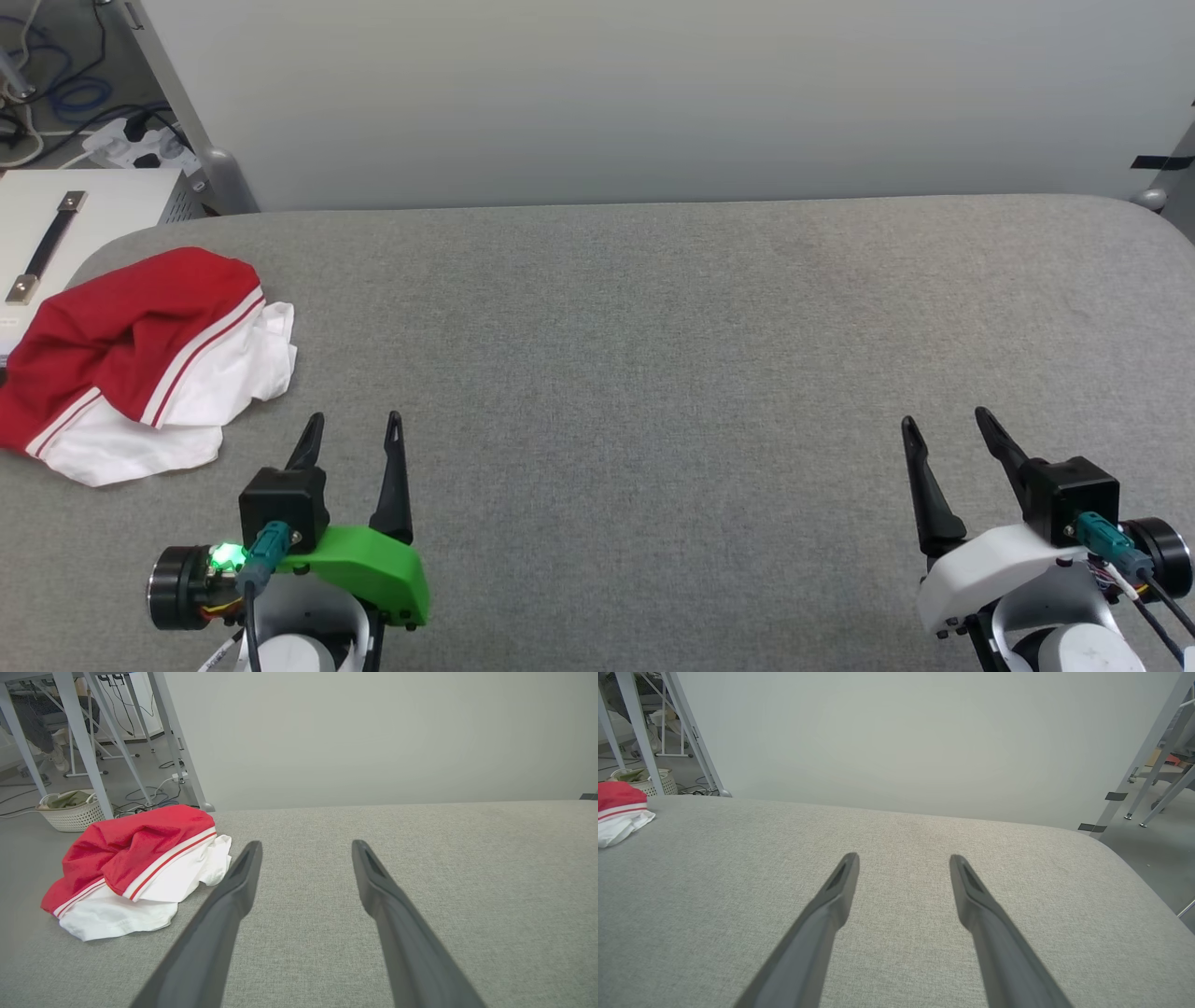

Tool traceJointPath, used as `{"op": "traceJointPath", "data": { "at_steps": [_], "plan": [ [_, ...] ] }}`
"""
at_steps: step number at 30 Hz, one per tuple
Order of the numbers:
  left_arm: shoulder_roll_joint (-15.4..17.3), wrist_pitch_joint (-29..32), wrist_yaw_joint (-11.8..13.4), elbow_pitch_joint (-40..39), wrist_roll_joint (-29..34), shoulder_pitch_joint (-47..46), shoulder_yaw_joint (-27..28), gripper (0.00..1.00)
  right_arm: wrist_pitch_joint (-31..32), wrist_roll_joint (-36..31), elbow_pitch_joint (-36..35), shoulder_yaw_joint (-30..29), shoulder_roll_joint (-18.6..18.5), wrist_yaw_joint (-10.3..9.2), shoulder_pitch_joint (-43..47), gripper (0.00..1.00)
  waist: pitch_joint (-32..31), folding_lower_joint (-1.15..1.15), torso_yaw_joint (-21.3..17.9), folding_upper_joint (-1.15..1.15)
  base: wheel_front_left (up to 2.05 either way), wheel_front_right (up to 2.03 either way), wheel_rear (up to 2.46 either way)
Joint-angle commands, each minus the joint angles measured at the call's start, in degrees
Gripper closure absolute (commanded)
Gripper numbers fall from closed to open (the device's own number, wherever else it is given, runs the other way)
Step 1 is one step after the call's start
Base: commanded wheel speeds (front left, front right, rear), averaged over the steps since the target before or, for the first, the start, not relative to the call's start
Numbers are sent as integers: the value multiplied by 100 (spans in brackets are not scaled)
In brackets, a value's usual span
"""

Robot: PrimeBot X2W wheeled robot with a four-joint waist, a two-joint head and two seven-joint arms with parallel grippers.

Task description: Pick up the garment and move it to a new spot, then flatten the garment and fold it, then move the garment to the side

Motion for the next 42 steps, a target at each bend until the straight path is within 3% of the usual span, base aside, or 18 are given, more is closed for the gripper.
{"op": "traceJointPath", "data": {
  "at_steps": [1, 42],
  "plan": [
    [-4, -59, -4, 29, -57, 23, -15, 0, -68, 35, 36, -15, 2, -1, 16, 0, -1, 0, 2, 0, 0, 0, 0],
    [-13, -545, -132, 303, -483, 108, -180, 0, -547, 541, 68, 52, 7, -2, 84, 0, 6, 0, 67, 0, 0, 0, 0]
  ]
}}
